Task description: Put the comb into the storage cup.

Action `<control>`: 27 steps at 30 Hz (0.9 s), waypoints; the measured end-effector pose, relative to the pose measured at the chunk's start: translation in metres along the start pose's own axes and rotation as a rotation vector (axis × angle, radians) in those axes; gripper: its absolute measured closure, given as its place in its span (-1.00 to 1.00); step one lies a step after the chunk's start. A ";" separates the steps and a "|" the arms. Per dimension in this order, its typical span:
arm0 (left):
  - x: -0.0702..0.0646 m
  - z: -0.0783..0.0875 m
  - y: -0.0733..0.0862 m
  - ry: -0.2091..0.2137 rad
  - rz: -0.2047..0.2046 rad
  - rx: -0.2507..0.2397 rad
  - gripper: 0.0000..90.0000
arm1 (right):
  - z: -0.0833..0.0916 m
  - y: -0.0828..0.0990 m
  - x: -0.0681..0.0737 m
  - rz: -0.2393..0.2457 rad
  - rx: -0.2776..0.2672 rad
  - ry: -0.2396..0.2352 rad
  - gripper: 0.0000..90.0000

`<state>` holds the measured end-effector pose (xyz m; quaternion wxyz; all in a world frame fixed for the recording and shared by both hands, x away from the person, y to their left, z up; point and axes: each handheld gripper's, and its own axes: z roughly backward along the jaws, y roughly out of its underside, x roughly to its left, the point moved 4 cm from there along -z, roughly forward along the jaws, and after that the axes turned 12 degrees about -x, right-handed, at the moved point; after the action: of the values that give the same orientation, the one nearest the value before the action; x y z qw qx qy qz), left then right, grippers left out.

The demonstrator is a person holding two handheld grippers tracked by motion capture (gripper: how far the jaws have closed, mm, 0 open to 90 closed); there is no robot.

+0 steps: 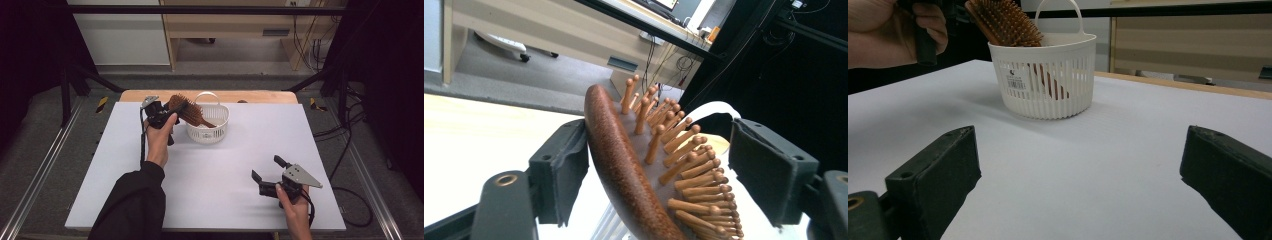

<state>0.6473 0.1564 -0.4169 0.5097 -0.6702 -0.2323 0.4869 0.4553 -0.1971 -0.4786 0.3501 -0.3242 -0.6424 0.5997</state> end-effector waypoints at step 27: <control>-0.011 0.006 -0.003 -0.005 -0.084 -0.015 -0.96 | -0.001 0.000 0.001 -0.002 0.001 -0.009 -0.94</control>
<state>0.6383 0.1511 -0.4099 0.5239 -0.6626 -0.2651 0.4649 0.4556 -0.1960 -0.4788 0.3482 -0.3207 -0.6441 0.6009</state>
